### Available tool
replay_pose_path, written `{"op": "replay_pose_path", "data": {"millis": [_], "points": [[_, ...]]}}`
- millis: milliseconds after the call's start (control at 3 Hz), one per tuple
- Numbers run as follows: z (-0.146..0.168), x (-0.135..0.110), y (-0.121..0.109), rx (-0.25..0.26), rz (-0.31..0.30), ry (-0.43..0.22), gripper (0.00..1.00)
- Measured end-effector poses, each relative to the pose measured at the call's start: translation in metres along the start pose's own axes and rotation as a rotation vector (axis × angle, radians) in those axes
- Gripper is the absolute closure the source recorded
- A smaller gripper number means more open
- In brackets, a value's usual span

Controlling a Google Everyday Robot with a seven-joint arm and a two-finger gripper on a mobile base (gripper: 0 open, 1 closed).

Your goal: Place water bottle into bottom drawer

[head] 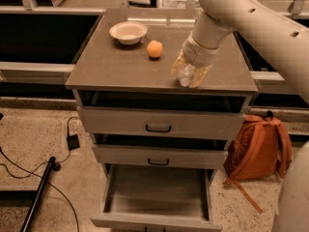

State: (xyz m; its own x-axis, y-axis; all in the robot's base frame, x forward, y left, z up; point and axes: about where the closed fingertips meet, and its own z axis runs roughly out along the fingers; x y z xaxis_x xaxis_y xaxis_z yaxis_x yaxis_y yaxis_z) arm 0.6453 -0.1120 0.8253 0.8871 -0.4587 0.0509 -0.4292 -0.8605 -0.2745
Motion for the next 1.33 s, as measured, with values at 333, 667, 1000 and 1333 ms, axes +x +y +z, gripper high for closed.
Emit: {"op": "replay_pose_path", "data": {"millis": [333, 667, 1000, 1333], "points": [[-0.025, -0.030, -0.021, 0.119, -0.059, -0.017, 0.88], [-0.064, -0.055, -0.039, 0.244, -0.089, -0.029, 1.00], [-0.106, -0.065, -0.025, 0.287, -0.025, 0.036, 1.00], [-0.149, -0.068, 0.027, 0.225, 0.206, 0.114, 1.00]]}}
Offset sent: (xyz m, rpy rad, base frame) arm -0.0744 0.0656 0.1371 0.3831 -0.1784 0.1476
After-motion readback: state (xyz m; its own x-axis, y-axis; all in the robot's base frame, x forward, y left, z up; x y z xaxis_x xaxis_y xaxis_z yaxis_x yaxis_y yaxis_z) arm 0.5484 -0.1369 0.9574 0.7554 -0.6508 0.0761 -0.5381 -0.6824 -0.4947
